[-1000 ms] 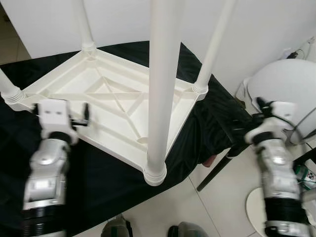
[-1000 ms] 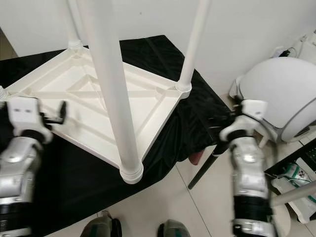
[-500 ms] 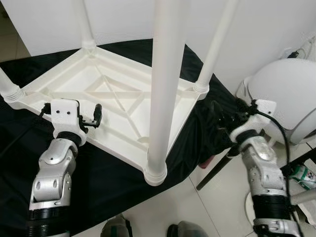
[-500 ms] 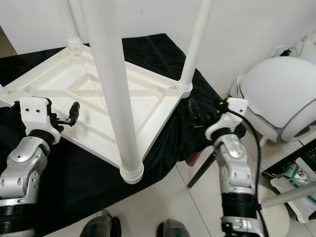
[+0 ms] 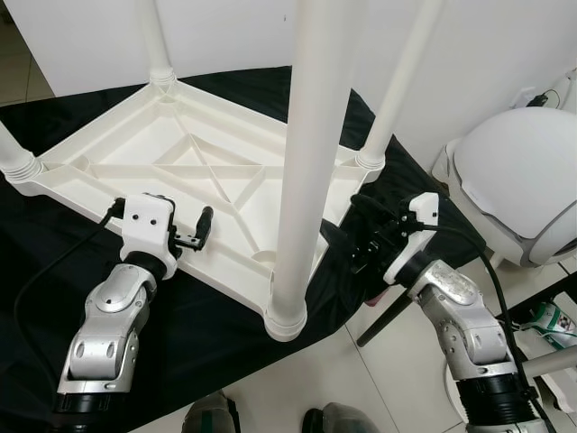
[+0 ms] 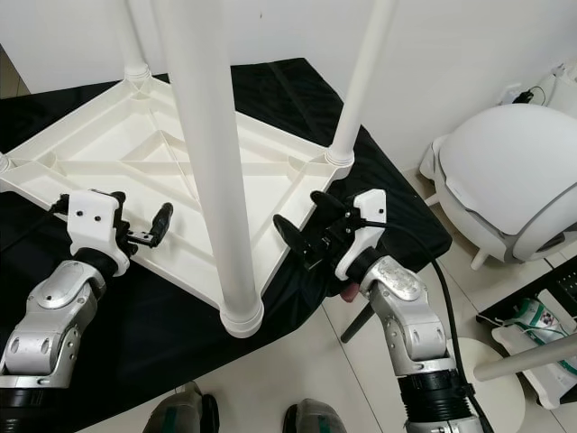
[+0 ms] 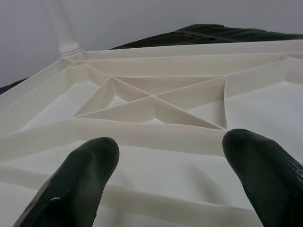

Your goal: Building children table

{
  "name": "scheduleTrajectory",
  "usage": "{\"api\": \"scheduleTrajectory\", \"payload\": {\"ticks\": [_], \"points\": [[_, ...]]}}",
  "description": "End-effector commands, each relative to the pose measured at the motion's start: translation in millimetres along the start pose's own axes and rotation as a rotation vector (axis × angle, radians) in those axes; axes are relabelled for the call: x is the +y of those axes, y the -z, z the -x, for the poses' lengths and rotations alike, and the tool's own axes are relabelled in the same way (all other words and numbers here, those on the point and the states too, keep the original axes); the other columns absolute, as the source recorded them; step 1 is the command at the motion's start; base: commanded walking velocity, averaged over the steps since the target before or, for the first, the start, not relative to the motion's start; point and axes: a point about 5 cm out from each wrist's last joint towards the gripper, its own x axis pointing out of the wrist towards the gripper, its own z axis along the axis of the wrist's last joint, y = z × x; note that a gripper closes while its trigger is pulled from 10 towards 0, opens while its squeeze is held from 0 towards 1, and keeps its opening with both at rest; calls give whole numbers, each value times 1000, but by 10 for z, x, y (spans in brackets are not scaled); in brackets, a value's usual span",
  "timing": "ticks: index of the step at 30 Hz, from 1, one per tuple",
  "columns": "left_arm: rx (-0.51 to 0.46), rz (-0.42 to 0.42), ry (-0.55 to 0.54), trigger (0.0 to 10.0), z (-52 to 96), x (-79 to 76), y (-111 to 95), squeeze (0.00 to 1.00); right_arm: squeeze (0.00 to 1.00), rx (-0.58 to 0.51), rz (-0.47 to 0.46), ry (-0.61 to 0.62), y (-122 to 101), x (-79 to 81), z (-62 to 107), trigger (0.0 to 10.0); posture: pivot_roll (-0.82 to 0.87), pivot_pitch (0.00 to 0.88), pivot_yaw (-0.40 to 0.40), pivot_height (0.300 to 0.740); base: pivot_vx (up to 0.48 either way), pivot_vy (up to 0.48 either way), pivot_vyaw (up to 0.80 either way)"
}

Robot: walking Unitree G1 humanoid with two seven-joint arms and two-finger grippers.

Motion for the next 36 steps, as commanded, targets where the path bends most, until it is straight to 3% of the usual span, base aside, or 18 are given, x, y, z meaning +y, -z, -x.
{"api": "scheduleTrajectory", "payload": {"ticks": [1,11,15,19,24,25,32,36], "points": [[24,-23,154,10000,23,-75,60,0,0,13,12,18,-16,-85,29,10000,-21,22,-20,740,0,0,0],[51,-155,257,10000,113,-11,150,0,0,35,30,57,21,-140,18,10000,-14,14,-20,740,0,0,0],[94,-110,302,10000,112,168,218,0,0,27,30,50,7,-144,-13,10000,-8,16,-15,740,0,0,0],[136,-84,372,10000,139,469,240,0,0,21,28,69,4,-179,-9,10000,-12,20,-1,740,0,0,0],[167,-96,402,10000,168,556,249,0,0,22,29,74,13,-178,3,10000,-12,21,2,740,0,0,0],[205,-101,486,10000,224,605,224,0,0,22,28,83,27,-174,23,10000,-15,25,12,740,0,0,0],[251,-123,594,10000,310,617,219,0,0,20,25,91,36,-165,40,10000,-15,30,24,740,0,0,0],[263,-211,699,10000,355,556,189,0,0,24,32,97,50,-176,52,10000,-12,36,27,740,0,0,0]]}}
